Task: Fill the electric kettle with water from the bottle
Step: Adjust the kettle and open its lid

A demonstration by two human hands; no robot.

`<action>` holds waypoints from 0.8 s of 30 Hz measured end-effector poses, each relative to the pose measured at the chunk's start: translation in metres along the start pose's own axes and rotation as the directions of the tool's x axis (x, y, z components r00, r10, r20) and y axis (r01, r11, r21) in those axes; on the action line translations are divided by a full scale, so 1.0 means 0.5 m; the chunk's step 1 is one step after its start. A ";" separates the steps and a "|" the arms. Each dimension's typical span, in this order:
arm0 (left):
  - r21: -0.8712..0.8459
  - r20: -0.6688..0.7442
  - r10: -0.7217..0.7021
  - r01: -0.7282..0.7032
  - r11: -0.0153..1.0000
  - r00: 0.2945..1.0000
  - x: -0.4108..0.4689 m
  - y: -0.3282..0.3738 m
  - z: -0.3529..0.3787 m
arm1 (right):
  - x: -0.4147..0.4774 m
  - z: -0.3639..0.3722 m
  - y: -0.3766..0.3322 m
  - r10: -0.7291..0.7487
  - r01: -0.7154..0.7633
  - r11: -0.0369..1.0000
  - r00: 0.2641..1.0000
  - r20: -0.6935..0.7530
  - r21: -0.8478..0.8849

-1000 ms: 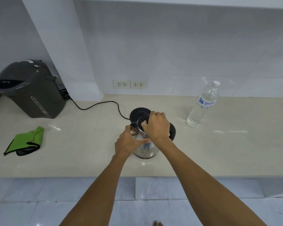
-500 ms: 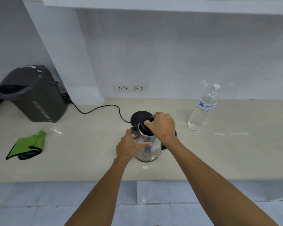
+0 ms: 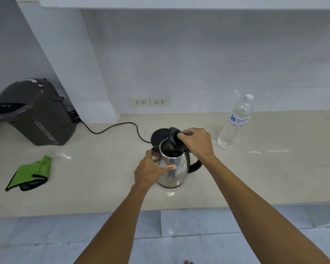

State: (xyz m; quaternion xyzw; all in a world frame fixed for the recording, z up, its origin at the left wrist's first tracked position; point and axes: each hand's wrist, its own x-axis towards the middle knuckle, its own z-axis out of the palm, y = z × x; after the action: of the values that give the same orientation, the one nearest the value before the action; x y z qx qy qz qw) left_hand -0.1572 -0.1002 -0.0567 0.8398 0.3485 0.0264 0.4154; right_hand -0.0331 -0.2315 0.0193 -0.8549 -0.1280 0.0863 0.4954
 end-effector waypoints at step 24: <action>0.058 -0.006 0.010 -0.010 0.998 1.000 -0.004 0.005 -0.001 | -0.002 -0.079 0.121 0.088 -0.229 0.619 0.971 0.224 0.751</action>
State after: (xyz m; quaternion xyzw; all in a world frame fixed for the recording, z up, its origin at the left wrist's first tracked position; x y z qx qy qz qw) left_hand -0.1574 -0.1023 -0.0542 0.8531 0.3463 0.0212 0.3897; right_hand -0.0154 -0.2932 -0.0137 -0.5582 -0.0429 0.2465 0.7911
